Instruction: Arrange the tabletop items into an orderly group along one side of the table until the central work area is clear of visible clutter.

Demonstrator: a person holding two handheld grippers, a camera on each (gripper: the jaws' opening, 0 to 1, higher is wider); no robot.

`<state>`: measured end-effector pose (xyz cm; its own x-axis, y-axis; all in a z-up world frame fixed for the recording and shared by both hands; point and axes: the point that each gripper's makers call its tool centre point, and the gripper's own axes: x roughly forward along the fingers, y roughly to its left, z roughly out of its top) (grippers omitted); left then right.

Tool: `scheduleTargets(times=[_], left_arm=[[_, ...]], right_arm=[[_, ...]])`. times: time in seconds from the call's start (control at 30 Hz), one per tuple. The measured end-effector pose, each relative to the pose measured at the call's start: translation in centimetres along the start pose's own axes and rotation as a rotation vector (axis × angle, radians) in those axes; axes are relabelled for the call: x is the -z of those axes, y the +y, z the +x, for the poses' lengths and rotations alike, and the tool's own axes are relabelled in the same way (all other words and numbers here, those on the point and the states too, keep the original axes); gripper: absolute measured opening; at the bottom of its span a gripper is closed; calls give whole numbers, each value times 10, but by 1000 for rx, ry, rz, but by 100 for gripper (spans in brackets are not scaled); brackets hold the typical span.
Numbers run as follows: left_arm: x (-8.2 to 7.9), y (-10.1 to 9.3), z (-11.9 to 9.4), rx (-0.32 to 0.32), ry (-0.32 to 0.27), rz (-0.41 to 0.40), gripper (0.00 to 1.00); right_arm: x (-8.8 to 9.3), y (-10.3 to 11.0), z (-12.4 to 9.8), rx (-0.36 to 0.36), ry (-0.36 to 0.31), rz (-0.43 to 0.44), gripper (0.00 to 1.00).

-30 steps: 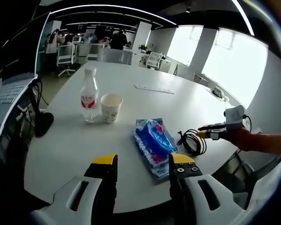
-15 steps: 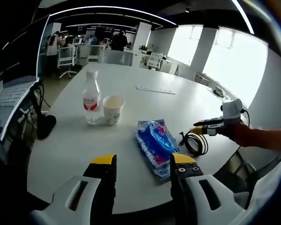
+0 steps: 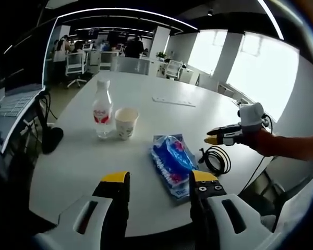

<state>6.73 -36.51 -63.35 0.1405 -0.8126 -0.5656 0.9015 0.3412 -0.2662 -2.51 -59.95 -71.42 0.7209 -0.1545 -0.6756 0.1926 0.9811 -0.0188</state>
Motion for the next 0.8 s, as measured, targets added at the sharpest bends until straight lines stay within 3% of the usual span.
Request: scheduleTargets(times=[0.37, 0.8], left_arm=[[0, 1, 0, 0, -1, -9, 45], [3, 5, -3, -11, 4, -14, 44]], right_arm=[[-17, 34, 34, -139, 28, -75, 20], [-41, 54, 66, -222, 53, -141, 17]])
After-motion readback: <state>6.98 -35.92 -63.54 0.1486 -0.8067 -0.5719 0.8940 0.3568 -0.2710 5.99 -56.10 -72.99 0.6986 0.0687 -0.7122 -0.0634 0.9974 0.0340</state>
